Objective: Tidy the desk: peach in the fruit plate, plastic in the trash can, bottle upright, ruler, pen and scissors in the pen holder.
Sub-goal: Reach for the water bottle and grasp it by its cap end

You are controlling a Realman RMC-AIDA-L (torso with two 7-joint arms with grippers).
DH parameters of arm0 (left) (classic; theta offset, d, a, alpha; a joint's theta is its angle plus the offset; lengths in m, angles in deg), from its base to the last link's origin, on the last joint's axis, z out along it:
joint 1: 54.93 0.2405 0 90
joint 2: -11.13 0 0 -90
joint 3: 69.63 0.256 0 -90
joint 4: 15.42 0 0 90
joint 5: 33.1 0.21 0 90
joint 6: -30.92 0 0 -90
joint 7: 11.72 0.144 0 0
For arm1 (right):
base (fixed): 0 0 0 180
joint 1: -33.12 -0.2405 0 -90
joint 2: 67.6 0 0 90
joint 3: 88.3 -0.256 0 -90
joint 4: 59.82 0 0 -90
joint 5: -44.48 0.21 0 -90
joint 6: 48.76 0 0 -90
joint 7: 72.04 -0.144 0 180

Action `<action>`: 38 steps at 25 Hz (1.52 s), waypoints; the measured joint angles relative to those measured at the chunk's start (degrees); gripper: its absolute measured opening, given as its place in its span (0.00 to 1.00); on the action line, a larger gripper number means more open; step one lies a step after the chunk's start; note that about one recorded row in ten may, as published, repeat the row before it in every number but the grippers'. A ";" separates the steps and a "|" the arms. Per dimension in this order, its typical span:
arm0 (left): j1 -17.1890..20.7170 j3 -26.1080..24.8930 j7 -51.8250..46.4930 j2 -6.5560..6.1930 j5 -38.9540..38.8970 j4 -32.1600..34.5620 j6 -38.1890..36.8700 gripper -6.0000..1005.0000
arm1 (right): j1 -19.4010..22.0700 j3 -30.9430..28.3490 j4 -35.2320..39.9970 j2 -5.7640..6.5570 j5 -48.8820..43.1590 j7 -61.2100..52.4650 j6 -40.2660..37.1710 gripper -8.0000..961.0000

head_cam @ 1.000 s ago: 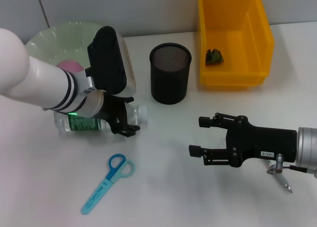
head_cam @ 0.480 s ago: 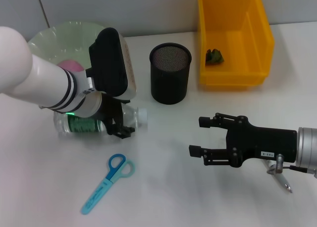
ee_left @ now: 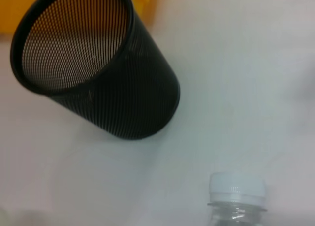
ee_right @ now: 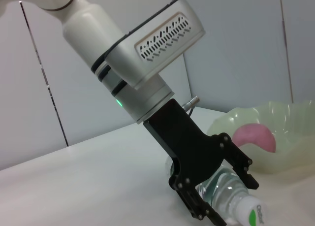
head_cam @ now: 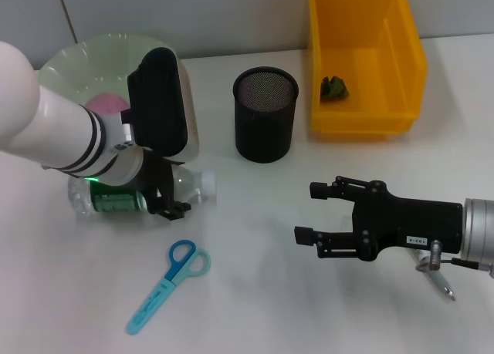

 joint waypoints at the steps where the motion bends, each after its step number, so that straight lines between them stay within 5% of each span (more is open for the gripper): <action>1: -0.03 0.02 -0.08 -0.01 0.38 -0.09 -0.01 0.75 | -0.01 -0.01 0.00 0.00 0.00 0.00 0.01 0.88; 29: -0.83 -2.65 0.16 -0.01 0.04 1.43 -4.28 0.68 | -0.47 -0.03 -0.97 0.00 0.00 0.04 0.05 0.88; 38: -0.88 -4.10 1.14 -0.17 -2.13 1.54 -5.69 0.54 | -0.59 -0.25 -0.97 0.00 -0.01 0.06 -0.29 0.88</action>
